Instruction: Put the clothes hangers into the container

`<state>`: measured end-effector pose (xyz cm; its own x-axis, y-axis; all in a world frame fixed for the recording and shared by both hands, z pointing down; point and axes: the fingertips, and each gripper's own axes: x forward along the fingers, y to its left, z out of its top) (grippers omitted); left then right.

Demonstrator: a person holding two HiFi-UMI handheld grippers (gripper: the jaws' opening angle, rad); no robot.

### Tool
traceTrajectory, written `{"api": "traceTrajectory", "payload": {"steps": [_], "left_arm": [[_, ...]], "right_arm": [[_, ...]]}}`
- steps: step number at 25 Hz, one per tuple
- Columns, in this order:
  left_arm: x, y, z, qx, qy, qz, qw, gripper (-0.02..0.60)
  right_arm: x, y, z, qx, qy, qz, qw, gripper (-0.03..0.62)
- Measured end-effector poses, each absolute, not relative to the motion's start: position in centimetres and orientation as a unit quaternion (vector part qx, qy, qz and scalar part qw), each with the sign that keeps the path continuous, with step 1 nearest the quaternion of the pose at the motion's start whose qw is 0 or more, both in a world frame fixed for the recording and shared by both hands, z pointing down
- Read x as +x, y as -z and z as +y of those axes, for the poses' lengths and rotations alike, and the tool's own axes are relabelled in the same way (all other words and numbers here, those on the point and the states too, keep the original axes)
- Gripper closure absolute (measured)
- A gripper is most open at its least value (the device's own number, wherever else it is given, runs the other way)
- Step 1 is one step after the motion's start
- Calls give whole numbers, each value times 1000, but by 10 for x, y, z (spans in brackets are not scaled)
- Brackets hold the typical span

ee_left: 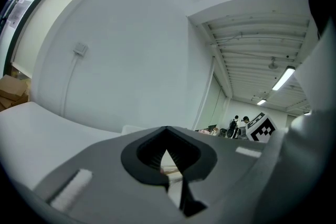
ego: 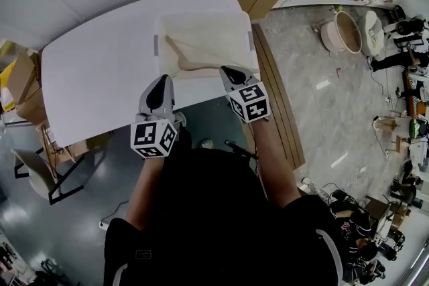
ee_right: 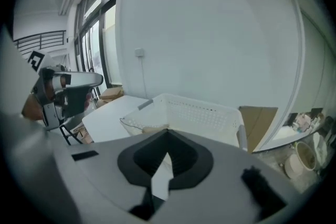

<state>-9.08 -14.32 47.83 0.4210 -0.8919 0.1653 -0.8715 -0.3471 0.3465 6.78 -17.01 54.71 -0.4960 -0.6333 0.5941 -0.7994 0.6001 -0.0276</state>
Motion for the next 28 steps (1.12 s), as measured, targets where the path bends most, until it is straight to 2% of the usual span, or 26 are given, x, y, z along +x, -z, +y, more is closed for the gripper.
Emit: {"api": "traceTrajectory", "payload": {"steps": [10,28], "left_arm": [[-62,-467,-108,831,23,-526,180,575],[-9,-461,-29,841,16,-516,161,575]], "right_arm": [[87,-510,-130,475,-170,-847,165,579],[136,-461,-44,535,-128,-830,94,579]]}}
